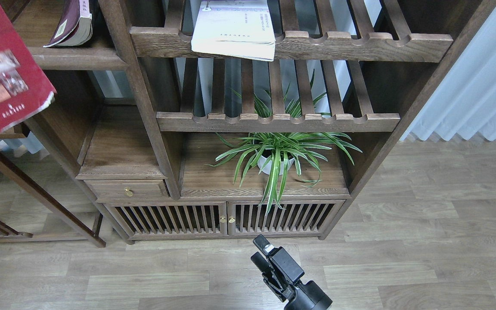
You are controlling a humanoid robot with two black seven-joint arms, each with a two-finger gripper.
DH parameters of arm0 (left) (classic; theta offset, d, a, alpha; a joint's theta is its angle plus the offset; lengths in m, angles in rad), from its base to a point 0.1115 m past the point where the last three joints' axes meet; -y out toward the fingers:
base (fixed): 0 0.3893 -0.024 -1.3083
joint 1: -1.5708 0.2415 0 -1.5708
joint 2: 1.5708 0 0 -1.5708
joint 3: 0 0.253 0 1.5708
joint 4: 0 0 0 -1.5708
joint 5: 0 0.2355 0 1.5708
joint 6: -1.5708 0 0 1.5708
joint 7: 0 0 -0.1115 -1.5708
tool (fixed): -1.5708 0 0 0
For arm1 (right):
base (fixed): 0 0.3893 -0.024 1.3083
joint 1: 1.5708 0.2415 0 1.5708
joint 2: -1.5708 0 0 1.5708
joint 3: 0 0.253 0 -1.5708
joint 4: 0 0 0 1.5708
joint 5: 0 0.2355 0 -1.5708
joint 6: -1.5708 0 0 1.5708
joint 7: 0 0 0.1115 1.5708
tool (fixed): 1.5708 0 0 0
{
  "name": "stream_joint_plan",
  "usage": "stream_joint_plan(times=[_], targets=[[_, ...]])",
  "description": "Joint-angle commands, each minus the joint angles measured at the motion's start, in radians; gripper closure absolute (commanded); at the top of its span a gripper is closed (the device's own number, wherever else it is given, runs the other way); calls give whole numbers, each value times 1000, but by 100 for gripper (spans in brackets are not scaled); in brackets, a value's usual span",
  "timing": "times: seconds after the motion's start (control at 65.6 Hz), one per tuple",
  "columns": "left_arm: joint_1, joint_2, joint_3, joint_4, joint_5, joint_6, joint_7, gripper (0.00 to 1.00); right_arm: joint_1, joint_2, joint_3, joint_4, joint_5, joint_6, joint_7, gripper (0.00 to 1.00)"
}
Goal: Organize books on shelf
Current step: 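Carry the red book with the left gripper up to the high side shelf, then place the red book on the high shelf and withdraw the left gripper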
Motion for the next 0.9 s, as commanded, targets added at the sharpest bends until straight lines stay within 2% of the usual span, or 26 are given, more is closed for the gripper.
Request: stream_joint_plan(times=[0.0, 0.213, 0.427, 0.518, 0.716, 0.732, 0.884], targets=[[-146, 2, 35, 70, 106, 0, 0, 93, 0, 0, 18, 3, 2, 0, 0, 4], [-347, 39, 144, 186, 192, 0, 0, 92, 0, 0, 20, 5, 2, 0, 0, 4], [-590, 95, 334, 356, 222, 0, 0, 92, 0, 0, 21, 3, 2, 0, 2, 4], [-714, 120, 458, 452, 224, 0, 0, 91, 8, 0, 23, 5, 2, 0, 2, 4], [-881, 128, 572, 609, 224, 0, 0, 90, 9, 0, 35, 5, 3, 0, 2, 4], [-922, 126, 613, 668, 215, 0, 0, 89, 9, 0, 35, 8, 3, 0, 2, 4], [-981, 99, 646, 758, 215, 0, 0, 90, 9, 0, 36, 9, 3, 0, 2, 4]])
